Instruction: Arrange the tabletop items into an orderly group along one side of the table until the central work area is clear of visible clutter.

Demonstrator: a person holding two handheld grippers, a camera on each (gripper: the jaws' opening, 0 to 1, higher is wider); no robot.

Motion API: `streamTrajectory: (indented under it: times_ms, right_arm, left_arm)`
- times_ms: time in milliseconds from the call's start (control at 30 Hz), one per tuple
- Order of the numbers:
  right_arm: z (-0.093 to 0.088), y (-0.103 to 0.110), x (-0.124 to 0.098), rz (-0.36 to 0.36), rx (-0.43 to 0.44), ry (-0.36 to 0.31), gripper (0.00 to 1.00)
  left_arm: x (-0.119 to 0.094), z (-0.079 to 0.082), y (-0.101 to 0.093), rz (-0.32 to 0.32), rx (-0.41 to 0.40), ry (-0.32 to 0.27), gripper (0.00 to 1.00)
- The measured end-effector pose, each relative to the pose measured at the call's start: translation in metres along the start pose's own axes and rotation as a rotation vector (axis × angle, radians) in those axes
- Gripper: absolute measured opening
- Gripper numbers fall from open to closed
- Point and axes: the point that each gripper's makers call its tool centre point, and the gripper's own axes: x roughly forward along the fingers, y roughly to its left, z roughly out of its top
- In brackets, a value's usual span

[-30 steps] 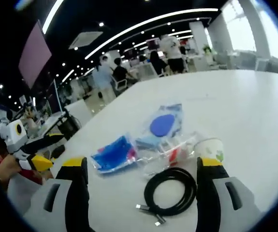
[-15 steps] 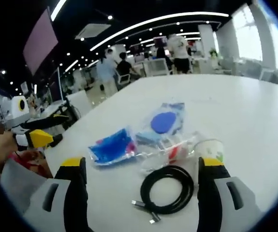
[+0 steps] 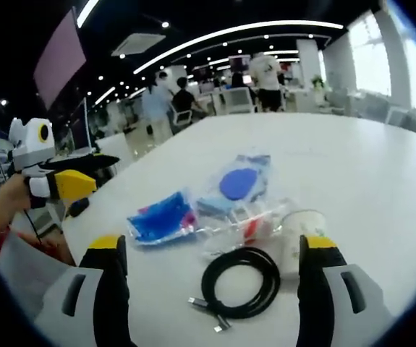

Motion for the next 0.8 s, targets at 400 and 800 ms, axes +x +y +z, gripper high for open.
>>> streamTrajectory:
  times_ms: [400, 800]
  right_arm:
    - [0.001, -0.004, -0.004, -0.015, -0.002, -0.006, 0.99]
    - [0.002, -0.008, -0.006, -0.038, -0.020, -0.005, 0.99]
  left_arm:
    - [0.039, -0.008, -0.006, -0.041, 0.058, 0.073, 0.79]
    - [0.075, -0.028, -0.015, -0.110, 0.116, 0.175, 0.78]
